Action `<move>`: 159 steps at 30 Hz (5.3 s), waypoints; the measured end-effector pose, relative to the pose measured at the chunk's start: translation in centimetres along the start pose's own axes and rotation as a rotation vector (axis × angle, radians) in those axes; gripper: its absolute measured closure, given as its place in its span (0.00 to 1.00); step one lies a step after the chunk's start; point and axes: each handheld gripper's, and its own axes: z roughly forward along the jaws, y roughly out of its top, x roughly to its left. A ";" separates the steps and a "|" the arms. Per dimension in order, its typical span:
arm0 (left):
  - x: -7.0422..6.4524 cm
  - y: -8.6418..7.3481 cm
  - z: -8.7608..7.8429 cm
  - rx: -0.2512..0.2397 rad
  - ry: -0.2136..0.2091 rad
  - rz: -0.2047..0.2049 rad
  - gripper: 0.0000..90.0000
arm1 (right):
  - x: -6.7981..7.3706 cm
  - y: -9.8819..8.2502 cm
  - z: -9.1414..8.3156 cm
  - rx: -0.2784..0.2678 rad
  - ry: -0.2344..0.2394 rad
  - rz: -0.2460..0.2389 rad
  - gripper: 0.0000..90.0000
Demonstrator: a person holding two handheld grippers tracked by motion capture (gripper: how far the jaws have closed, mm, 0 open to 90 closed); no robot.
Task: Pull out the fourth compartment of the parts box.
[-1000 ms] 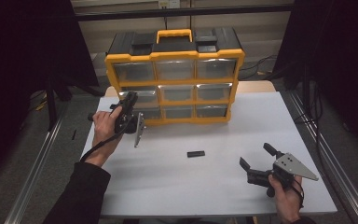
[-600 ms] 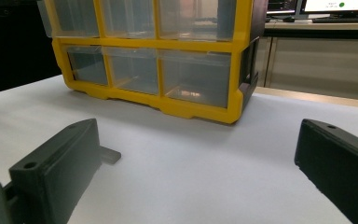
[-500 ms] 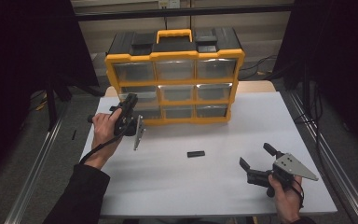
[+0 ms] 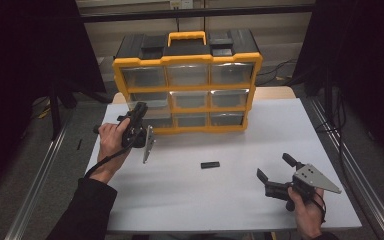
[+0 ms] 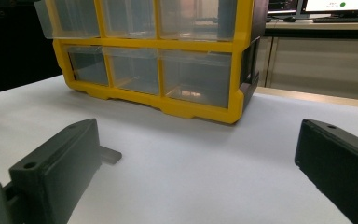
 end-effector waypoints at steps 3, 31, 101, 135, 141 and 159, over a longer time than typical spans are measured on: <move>0.0 -0.1 -0.2 -0.006 0.001 -0.003 0.88 | 0.0 0.0 0.0 0.000 -0.001 0.000 0.00; -0.1 0.4 -1.4 -0.008 0.009 -0.004 0.88 | 0.0 0.0 0.0 -0.002 -0.002 0.005 0.00; -0.2 0.8 -4.0 -0.028 -0.007 -0.001 0.87 | 0.0 0.0 0.0 0.003 0.002 0.007 0.00; 0.5 0.1 -3.6 -0.050 -0.043 -0.466 0.13 | 0.1 0.0 0.0 0.002 0.004 0.011 0.00; 0.9 -0.1 -3.8 -0.081 -0.053 -0.658 0.11 | 0.1 0.0 0.0 0.004 0.005 0.009 0.00; 0.8 -0.3 -5.4 -0.060 -0.148 -1.036 0.05 | 0.2 0.0 0.0 0.003 0.010 0.003 0.00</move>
